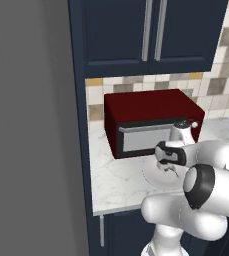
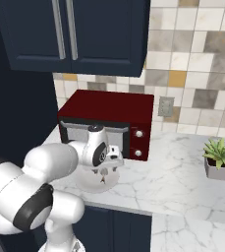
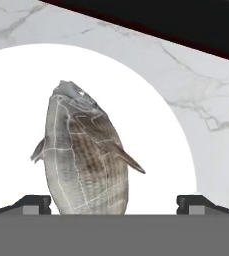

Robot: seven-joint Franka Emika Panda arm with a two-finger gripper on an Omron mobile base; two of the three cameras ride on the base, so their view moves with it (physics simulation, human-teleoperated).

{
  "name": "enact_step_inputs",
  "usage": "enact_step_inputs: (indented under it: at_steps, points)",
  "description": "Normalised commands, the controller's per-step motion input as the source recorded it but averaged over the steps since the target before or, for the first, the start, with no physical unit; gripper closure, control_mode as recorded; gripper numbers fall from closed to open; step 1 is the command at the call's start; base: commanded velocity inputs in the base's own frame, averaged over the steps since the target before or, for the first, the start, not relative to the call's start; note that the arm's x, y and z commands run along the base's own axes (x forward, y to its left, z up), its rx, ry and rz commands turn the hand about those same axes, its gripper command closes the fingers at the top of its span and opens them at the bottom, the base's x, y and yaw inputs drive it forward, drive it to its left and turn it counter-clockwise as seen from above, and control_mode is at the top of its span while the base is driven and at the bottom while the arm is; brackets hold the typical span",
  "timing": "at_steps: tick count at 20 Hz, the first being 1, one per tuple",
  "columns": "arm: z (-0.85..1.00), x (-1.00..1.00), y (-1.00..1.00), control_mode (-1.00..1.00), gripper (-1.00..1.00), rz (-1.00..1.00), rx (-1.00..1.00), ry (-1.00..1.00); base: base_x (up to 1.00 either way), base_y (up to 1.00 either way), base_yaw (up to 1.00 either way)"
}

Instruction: Place the fish on the rack of the oven, and slide the rack back inside. Close the oven door.

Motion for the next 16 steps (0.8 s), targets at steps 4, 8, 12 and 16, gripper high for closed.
enact_step_inputs:
  at_steps: [4, 8, 12, 16]
  points:
    - [-0.29, 0.00, 0.00, -1.00, -1.00, 0.00, 0.00, 0.00, 0.00, 0.00, 0.00]
    - [-0.34, 0.00, 0.01, -1.00, -1.00, 0.00, -0.01, 0.00, 0.00, 0.00, 0.00]
    - [-0.17, 0.00, 0.07, -1.00, 1.00, 0.00, -0.01, 0.00, 0.00, 0.00, 0.00]
    - [0.00, 0.00, 0.00, -1.00, 1.00, 0.00, 0.00, 0.00, 0.00, 0.00, 0.00]
